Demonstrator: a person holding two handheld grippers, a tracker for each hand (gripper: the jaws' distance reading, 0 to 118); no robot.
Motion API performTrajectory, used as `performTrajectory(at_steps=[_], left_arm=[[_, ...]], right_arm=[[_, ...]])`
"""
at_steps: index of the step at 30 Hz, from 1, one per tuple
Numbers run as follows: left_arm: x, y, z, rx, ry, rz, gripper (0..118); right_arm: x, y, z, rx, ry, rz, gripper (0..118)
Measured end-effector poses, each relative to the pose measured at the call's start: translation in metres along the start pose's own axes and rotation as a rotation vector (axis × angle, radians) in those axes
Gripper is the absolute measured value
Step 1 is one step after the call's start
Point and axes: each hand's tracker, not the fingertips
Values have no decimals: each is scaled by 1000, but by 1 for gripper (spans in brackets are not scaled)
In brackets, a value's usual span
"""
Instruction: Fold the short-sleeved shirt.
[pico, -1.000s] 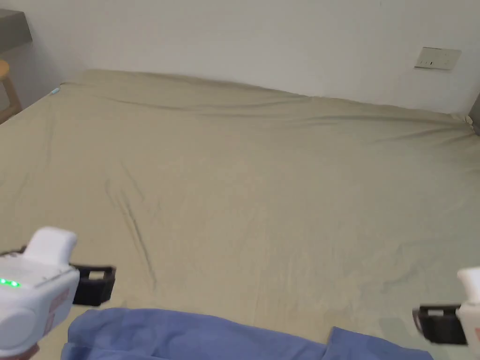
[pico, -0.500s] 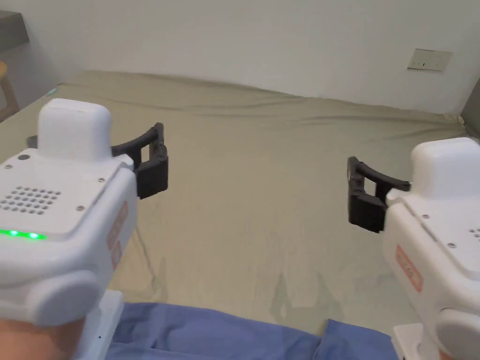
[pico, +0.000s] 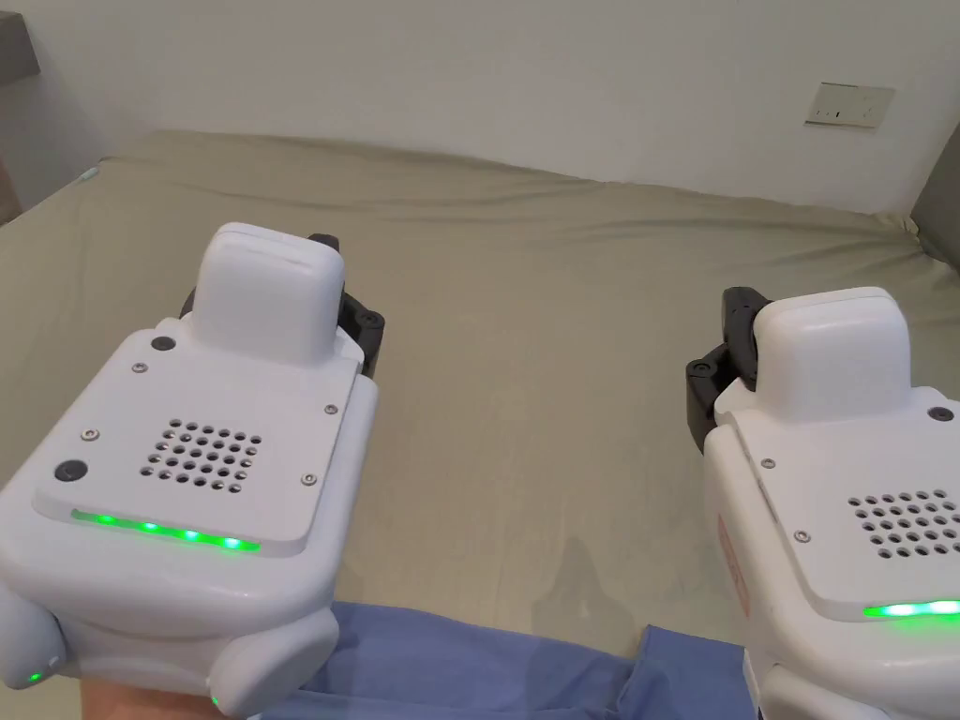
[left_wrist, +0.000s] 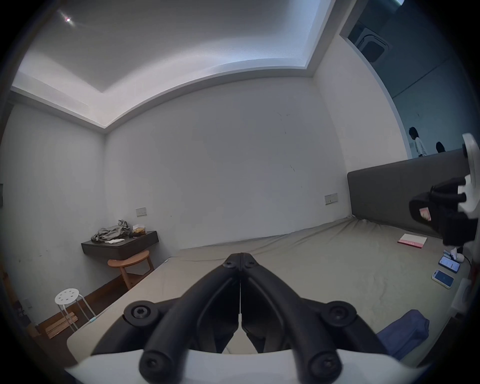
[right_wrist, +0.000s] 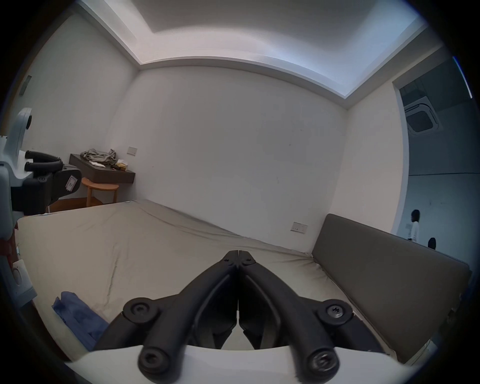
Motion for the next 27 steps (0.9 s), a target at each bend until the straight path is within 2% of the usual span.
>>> performTrajectory(at_steps=[8,12,14,15,16,17,18,19,20,21,23,25,27], left_arm=[[-1,-23,-18,-93,-48,-12,0],[-8,-64,-32,-235,-136,6,1],[-22,-101,-39,-354,-235,55,21],[-29,-118,-42,-420,-252,93,21],[-40,-139,-45,-506,-273,153,26],[-55,-162,-49,-585,-303,232,36],[-68,-181,-52,-644,-320,301,66],[-85,-202,-55,-718,-336,388,89],[-102,-221,-56,-793,-333,460,107],[-117,-234,-56,-816,-323,508,116],[-156,-263,-55,-866,-301,649,116],[-190,-290,-53,-867,-406,819,116],[-210,-312,-52,-910,-398,892,116]], right_arm=[[4,-21,-5,-35,-29,38,2],[9,-40,-10,-83,-26,31,2],[12,-52,-12,-119,-32,47,2],[14,-57,-13,-132,-32,49,2],[17,-62,-14,-145,-30,47,2],[20,-67,-15,-161,-27,43,2],[22,-71,-16,-175,-23,41,2],[25,-75,-17,-189,-18,42,2],[27,-80,-17,-201,-17,47,2],[29,-84,-16,-213,-18,55,2],[32,-92,-15,-246,-12,77,2],[33,-98,-15,-271,-3,79,2],[35,-104,-17,-294,3,72,2]])
